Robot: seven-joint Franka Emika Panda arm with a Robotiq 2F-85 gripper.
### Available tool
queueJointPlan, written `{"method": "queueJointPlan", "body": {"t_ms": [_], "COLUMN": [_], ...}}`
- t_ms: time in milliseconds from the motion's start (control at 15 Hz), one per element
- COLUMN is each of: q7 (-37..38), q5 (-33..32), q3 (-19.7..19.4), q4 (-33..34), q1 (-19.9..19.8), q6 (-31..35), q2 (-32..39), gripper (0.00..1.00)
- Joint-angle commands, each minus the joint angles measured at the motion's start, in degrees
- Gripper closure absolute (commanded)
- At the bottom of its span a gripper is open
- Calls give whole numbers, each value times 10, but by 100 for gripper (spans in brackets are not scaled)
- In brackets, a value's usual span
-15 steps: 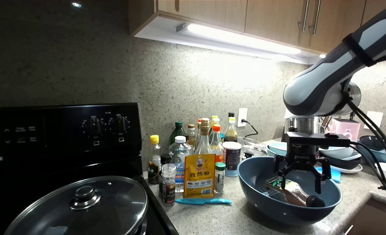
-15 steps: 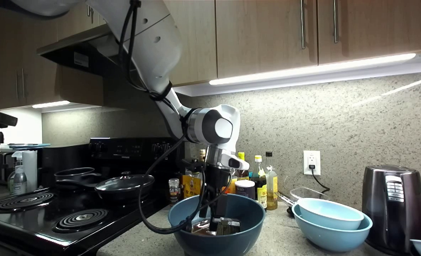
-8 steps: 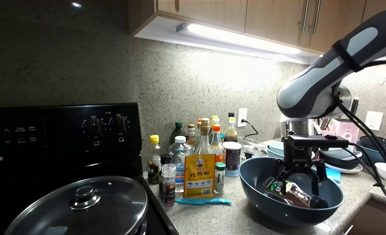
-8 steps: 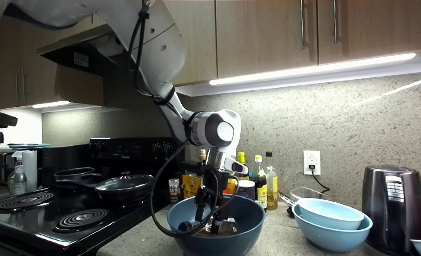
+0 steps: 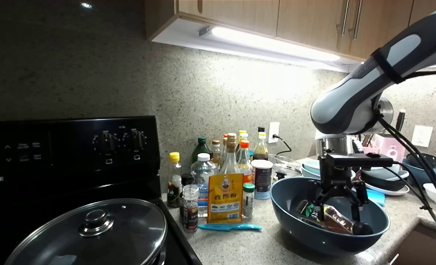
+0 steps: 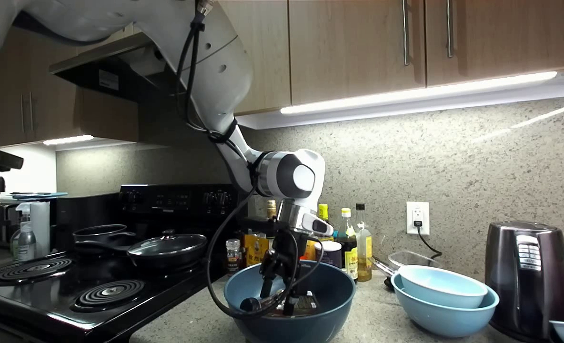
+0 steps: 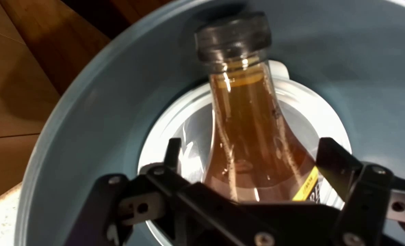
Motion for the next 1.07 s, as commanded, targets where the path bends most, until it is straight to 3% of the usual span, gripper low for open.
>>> {"method": "queueJointPlan", "body": {"t_ms": [0, 67, 333, 1000], "q7": [12, 11, 19, 19], "q5": [-1, 2, 8, 14], "q3": [2, 2, 4, 5], "q4": [1, -1, -3, 2], "q1": [-2, -2, -2, -4], "q6": [-1, 5, 16, 19], "q2": [-1, -3, -8, -15], "gripper": [10, 26, 52, 71]}}
